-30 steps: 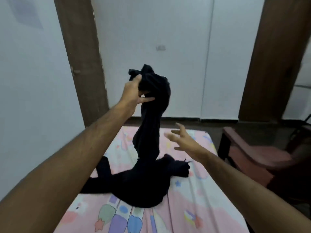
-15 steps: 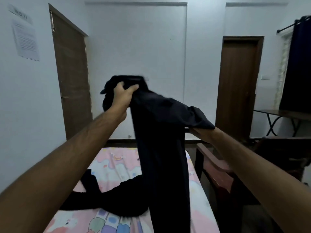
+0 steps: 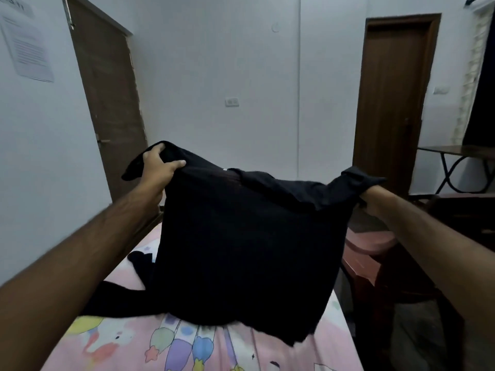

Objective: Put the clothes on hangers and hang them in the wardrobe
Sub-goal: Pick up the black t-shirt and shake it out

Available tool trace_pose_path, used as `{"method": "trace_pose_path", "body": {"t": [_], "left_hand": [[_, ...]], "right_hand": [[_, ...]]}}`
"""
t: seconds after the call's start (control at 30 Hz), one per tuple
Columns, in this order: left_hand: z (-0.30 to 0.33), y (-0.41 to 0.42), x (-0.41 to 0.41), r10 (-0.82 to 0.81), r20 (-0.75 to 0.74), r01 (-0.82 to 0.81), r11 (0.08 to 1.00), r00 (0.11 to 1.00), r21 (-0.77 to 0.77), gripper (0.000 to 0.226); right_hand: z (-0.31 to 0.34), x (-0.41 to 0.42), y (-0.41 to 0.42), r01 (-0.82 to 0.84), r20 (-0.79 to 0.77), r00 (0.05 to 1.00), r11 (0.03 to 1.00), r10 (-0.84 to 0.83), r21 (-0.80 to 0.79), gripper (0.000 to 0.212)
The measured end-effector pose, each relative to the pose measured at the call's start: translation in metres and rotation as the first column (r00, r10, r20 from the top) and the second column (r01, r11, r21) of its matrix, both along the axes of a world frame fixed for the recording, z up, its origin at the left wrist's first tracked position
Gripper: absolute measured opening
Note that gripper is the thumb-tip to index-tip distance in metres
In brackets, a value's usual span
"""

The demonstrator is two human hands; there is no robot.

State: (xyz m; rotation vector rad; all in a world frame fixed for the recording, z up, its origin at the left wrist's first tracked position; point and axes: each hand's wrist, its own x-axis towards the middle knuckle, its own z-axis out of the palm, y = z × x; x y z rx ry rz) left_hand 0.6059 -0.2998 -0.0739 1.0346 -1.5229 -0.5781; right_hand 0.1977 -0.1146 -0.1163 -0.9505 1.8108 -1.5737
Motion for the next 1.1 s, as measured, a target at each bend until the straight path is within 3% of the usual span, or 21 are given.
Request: {"method": "trace_pose_path", "body": {"t": [0.07, 0.13, 0.23, 0.37, 0.43, 0.53, 0.73, 0.8, 0.87, 0.93, 1.0, 1.03, 1.07, 1.1], "left_hand": [[-0.008, -0.004, -0.003, -0.019, 0.003, 0.019, 0.999, 1.000, 0.031, 0.074], [-0.012, -0.003, -0.008, -0.090, -0.075, 0.096, 0.992, 0.993, 0.088, 0.065], [-0.018, -0.002, -0.012, -0.178, -0.137, 0.197, 0.970, 0.974, 0.145, 0.055], [-0.050, -0.001, -0.012, -0.109, -0.093, 0.124, 0.977, 0.990, 0.173, 0.061], [-0.065, 0.001, -0.008, -0.061, -0.063, 0.067, 0.993, 0.996, 0.098, 0.063], [-0.068, -0.004, -0.005, -0.035, 0.008, 0.036, 0.996, 0.999, -0.086, 0.070], [-0.059, 0.014, -0.020, -0.048, -0.078, 0.037, 0.989, 0.996, -0.142, 0.079], [-0.046, 0.026, -0.014, -0.152, -0.254, 0.126, 0.985, 0.955, -0.117, 0.073], [-0.026, 0.042, -0.011, -0.304, -0.465, 0.284, 0.952, 0.831, -0.113, 0.062], [0.002, 0.058, -0.007, -0.354, -0.557, 0.353, 0.929, 0.751, -0.115, 0.050], [0.030, 0.070, 0.000, -0.357, -0.569, 0.384, 0.920, 0.741, -0.076, 0.037], [0.039, 0.072, 0.004, -0.357, -0.562, 0.402, 0.914, 0.747, -0.045, 0.030], [0.047, 0.072, 0.007, -0.355, -0.549, 0.414, 0.910, 0.757, -0.018, 0.025], [0.049, 0.071, 0.009, -0.346, -0.536, 0.409, 0.912, 0.770, 0.000, 0.023]], "right_hand": [[-0.008, 0.001, 0.004, -0.039, 0.105, 0.994, 0.991, 0.025, 0.128, 0.039], [-0.023, -0.011, 0.004, -0.114, 0.264, 0.962, 0.982, 0.072, 0.150, 0.039], [-0.031, -0.024, 0.007, -0.065, 0.427, 0.903, 0.997, 0.039, 0.047, 0.031], [-0.056, -0.026, 0.004, 0.024, 0.479, 0.876, 0.989, 0.051, -0.149, 0.027], [-0.069, -0.031, 0.001, 0.108, 0.477, 0.879, 0.967, 0.015, -0.229, 0.025], [-0.059, -0.027, -0.001, 0.088, 0.533, 0.844, 0.963, 0.064, -0.256, 0.033], [-0.009, -0.008, -0.003, -0.069, 0.422, 0.887, 0.958, 0.187, -0.280, 0.043], [0.002, -0.001, 0.006, -0.192, 0.391, 0.863, 0.923, 0.321, -0.335, 0.047], [0.012, 0.004, 0.020, -0.314, 0.337, 0.813, 0.845, 0.475, -0.434, 0.052], [0.023, -0.001, 0.030, -0.425, 0.270, 0.716, 0.708, 0.644, -0.564, 0.073], [0.031, -0.006, 0.033, -0.519, 0.223, 0.512, 0.506, 0.829, -0.688, 0.080], [0.035, -0.007, 0.033, -0.485, 0.226, 0.511, 0.496, 0.829, -0.720, 0.082], [0.041, -0.009, 0.030, -0.415, 0.238, 0.586, 0.539, 0.774, -0.733, 0.085], [0.050, -0.010, 0.029, -0.346, 0.266, 0.720, 0.664, 0.641, -0.663, 0.085]]}}
